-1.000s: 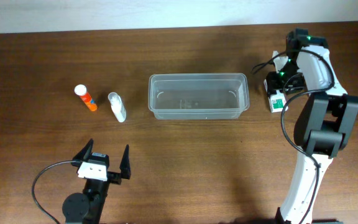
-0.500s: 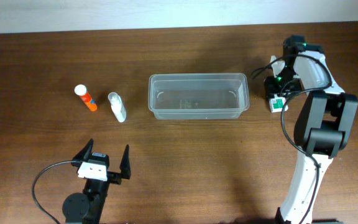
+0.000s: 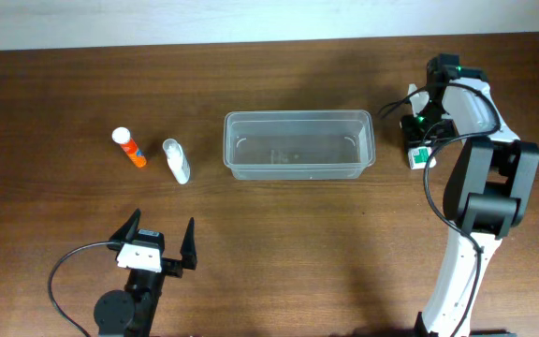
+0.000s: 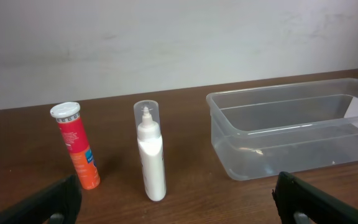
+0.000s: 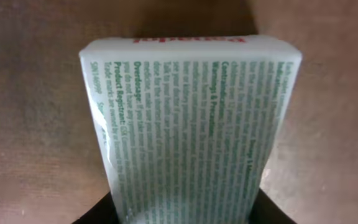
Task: Pack container
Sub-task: 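Lower and close the right gripper on the Panadol box, lift it, then carry the box left into the clear container and release it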
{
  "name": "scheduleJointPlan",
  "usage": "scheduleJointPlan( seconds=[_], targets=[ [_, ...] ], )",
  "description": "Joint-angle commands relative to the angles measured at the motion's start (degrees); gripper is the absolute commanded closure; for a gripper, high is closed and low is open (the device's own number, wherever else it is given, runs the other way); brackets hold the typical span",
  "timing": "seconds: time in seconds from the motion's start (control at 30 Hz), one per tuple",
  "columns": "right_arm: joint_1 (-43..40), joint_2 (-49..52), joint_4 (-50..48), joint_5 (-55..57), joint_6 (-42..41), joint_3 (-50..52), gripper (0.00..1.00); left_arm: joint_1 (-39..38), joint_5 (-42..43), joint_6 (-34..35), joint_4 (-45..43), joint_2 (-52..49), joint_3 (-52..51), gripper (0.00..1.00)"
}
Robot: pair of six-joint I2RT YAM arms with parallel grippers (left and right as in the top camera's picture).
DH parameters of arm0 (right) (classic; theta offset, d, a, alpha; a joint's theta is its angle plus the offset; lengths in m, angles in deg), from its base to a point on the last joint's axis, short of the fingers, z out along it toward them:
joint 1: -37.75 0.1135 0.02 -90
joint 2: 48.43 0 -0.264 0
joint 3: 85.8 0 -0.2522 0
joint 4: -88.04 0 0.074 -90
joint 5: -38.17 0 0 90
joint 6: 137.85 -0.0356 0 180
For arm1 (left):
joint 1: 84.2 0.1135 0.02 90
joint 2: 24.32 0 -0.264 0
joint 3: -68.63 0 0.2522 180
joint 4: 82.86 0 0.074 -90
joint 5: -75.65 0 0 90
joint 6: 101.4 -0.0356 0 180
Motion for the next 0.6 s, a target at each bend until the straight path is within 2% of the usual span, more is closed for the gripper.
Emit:
scheduleJointPlan(
  seconds=[0.0,0.2,0.4,0.57],
  targets=[
    [0.3,0.7,2.4,-0.4,-0.3,-4.0,0.59,0.3,0.9,-0.8,0.2,0.4,-0.1,0.01],
    [0.3,0.7,9.7,-6.7,-0.3,-12.5,0.67,0.3,0.9,-0.8,0.2,0.4,-0.1,0.00],
    [0.5,0.7,17.9,-17.0,-0.3,-19.8,0.66,0.3,0.9,-0.8,0.2,0.4,-0.2,0.01],
    [2.0,0.6,26.1,-20.9,-0.3,-26.9,0.62,0.3,0.9,-0.8,0.2,0.4,-0.2,0.01]
  ],
)
